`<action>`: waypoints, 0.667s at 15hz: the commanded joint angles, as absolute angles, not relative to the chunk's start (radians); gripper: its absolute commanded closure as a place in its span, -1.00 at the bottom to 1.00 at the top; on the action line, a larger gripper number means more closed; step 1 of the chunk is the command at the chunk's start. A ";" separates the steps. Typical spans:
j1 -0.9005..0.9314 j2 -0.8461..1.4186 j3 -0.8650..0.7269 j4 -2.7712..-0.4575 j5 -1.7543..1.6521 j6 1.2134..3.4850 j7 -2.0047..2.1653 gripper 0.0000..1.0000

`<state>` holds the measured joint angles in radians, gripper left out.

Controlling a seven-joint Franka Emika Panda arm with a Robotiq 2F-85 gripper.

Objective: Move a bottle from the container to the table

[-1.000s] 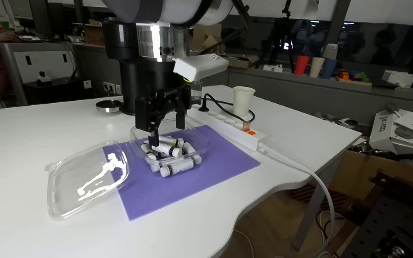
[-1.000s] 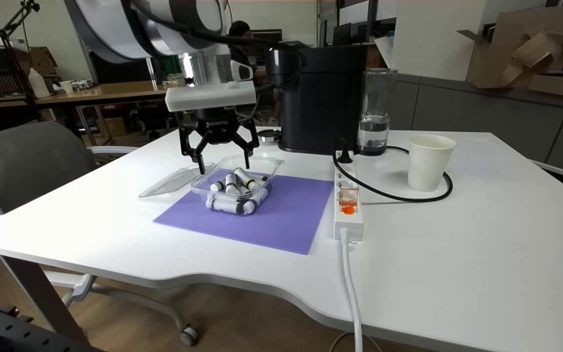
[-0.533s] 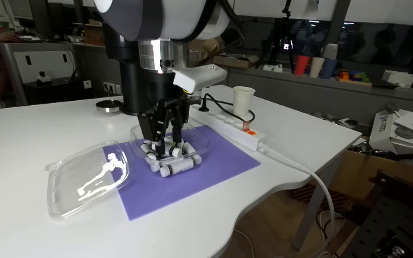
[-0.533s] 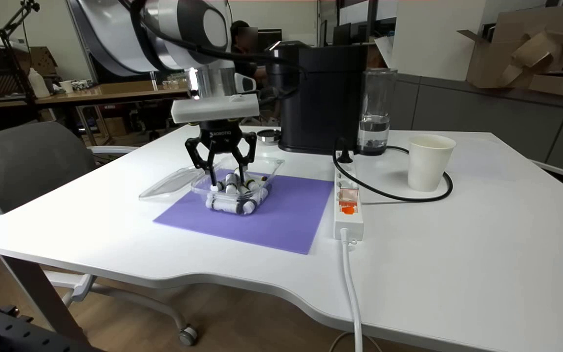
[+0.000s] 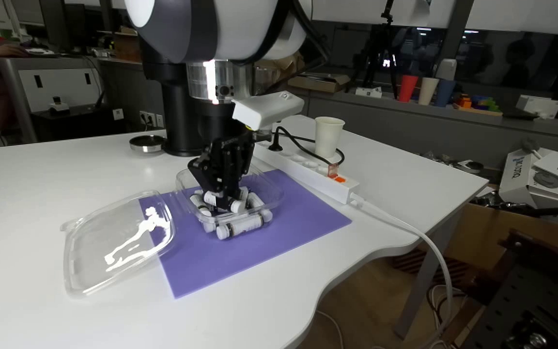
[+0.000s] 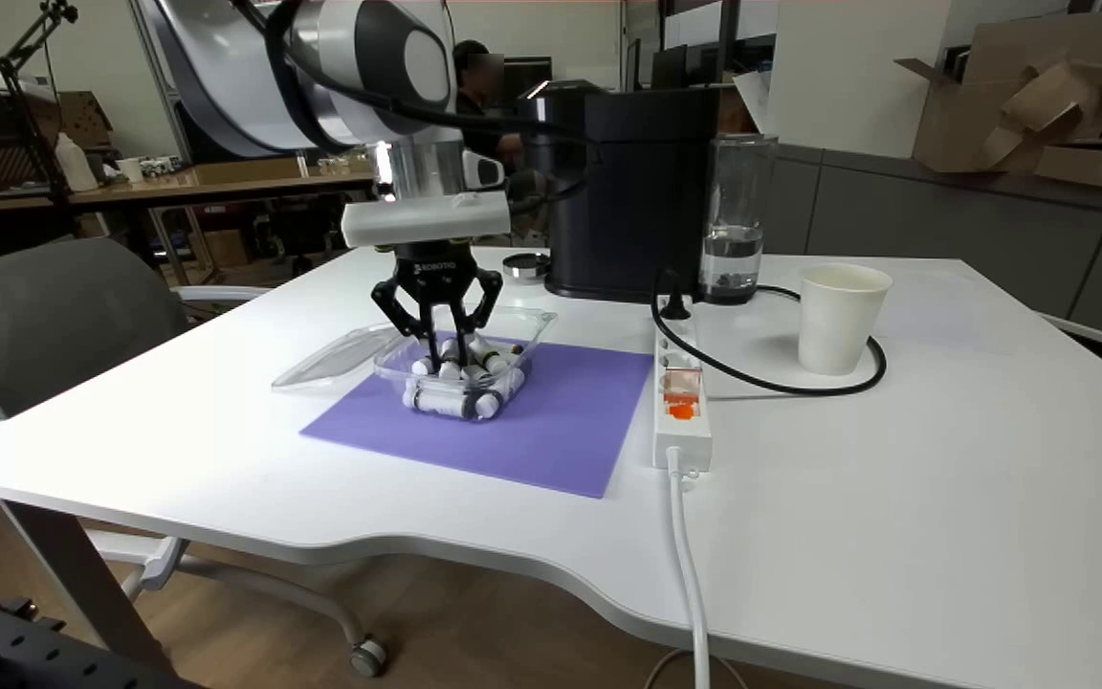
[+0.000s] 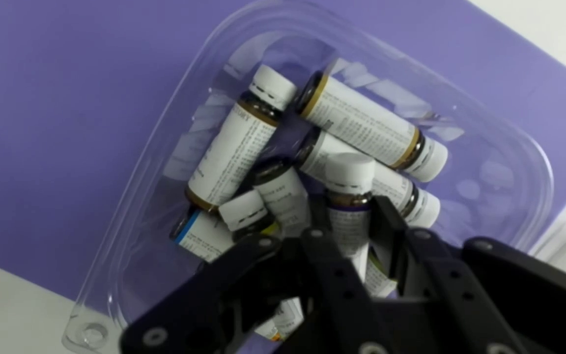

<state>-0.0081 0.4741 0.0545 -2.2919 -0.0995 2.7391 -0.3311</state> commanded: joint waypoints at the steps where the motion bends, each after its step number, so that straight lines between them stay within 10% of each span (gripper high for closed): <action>1: -0.016 0.457 0.059 -2.296 -0.116 2.746 -0.316 0.87; 10: -0.011 0.262 0.029 -2.447 -0.116 2.810 -0.260 0.87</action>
<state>-0.0079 0.3646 0.0477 -2.3598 -0.1002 2.7922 -0.3149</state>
